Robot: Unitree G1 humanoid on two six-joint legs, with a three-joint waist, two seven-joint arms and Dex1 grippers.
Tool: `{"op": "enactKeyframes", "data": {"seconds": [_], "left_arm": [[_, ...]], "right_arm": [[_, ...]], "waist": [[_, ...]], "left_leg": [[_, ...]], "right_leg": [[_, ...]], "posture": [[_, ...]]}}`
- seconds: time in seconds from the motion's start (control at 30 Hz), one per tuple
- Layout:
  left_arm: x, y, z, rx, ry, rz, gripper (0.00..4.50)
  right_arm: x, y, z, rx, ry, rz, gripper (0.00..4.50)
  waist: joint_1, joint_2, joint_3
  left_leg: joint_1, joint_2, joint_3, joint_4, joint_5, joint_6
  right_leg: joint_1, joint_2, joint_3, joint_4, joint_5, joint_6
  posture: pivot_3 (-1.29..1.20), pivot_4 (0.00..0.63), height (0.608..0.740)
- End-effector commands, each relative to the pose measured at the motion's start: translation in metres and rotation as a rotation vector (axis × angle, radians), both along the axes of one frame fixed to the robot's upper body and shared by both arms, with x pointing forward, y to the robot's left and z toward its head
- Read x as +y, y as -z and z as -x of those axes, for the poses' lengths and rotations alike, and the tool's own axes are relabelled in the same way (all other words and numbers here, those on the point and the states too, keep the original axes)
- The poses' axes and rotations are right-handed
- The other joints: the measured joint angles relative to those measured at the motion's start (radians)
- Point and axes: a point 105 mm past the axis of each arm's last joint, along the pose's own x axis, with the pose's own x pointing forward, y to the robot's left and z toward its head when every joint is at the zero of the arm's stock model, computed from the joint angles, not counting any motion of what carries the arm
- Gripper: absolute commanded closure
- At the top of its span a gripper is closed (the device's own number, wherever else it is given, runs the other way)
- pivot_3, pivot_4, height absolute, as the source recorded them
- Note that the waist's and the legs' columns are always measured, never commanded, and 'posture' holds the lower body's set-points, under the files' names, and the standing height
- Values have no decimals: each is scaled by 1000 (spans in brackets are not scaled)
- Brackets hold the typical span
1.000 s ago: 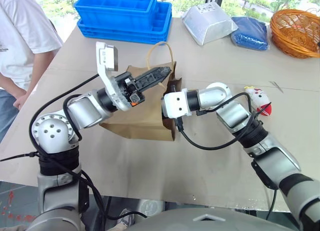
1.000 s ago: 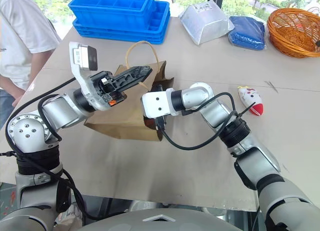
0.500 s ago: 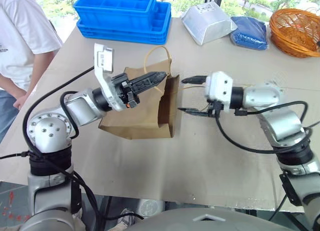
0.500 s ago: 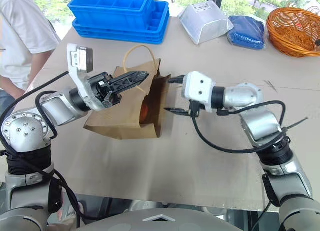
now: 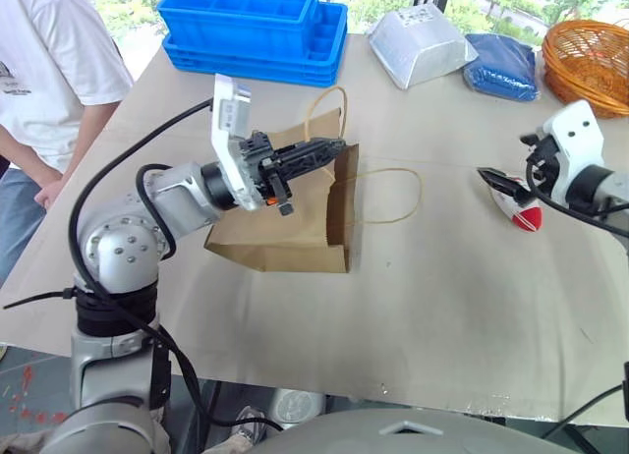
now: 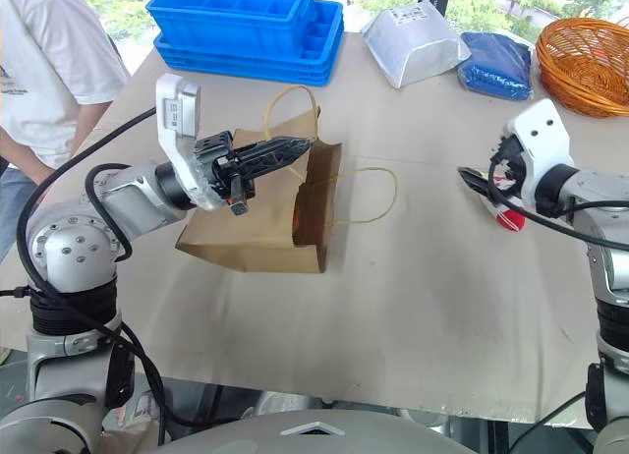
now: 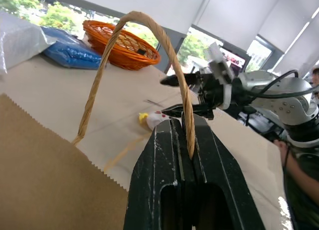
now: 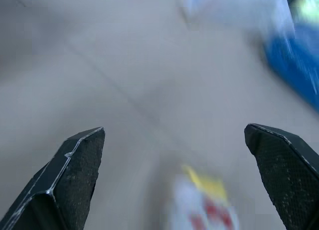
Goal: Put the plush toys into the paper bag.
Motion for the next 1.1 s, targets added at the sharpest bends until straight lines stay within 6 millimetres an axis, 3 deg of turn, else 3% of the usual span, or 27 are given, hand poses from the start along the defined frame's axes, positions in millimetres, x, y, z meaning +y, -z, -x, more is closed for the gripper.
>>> {"op": "enactKeyframes", "data": {"seconds": [0.03,0.1,0.2,0.23,0.3,0.37,0.53,0.63,0.73,0.8,0.97,1.1], "left_arm": [[-10,-10,11,-108,18,1,4500],[-15,-10,14,-130,31,-10,4500],[-19,-9,17,-149,52,-24,4500],[-19,-9,17,-154,55,-30,4500],[-19,-8,17,-157,55,-30,4500],[-17,-8,16,-158,52,-27,4500],[-10,-7,13,-138,34,-2,4500],[-6,-6,13,-127,38,-6,4500],[-2,-4,14,-155,48,2,4500],[0,-3,15,-177,61,0,4500],[3,-8,13,-178,72,30,4500],[5,-9,12,-181,68,26,4500]], "right_arm": [[-11,30,3,146,64,14,61],[-14,48,5,220,81,32,61],[-24,55,0,236,117,84,61],[-27,55,-2,227,124,101,564],[-29,51,-3,201,112,131,1145],[-28,45,-4,168,91,145,2200],[-24,14,10,70,32,68,4389],[5,-11,20,-10,-137,-48,4455],[61,-42,40,-111,-430,-162,4455],[91,-51,41,-177,-547,-145,4455],[152,-40,38,-294,-784,38,4455],[175,-28,40,-343,-933,143,4455]], "waist": [[1,0,0],[1,0,0],[1,0,0],[2,-1,0],[3,-1,0],[4,-1,0],[5,0,0],[1,0,0],[-2,0,0],[-7,0,1],[2,0,1],[5,0,1]], "left_leg": [[0,0,0,0,0,0],[0,1,0,0,0,0],[0,1,0,0,0,0],[0,1,0,0,0,0],[0,1,0,0,0,0],[0,0,0,0,0,0],[-1,1,-1,0,0,0],[-1,1,-1,0,0,0],[0,2,-1,0,0,0],[0,2,-2,0,0,0],[0,2,-2,1,0,0],[-2,2,-2,1,0,0]], "right_leg": [[0,1,0,0,0,0],[0,1,0,0,0,0],[0,1,1,0,0,0],[0,2,1,0,0,0],[0,2,1,-1,0,0],[0,2,1,-1,0,1],[0,2,1,-1,0,1],[0,2,1,-1,0,1],[0,4,1,0,0,1],[0,5,1,0,0,1],[0,5,2,-1,0,1],[0,5,1,-1,0,1]], "posture": [[0,150,740],[0,150,740],[0,150,740],[0,150,740],[0,150,740],[0,150,740],[0,150,740],[0,150,740],[0,150,740],[0,150,740],[0,150,740],[0,150,740]]}}
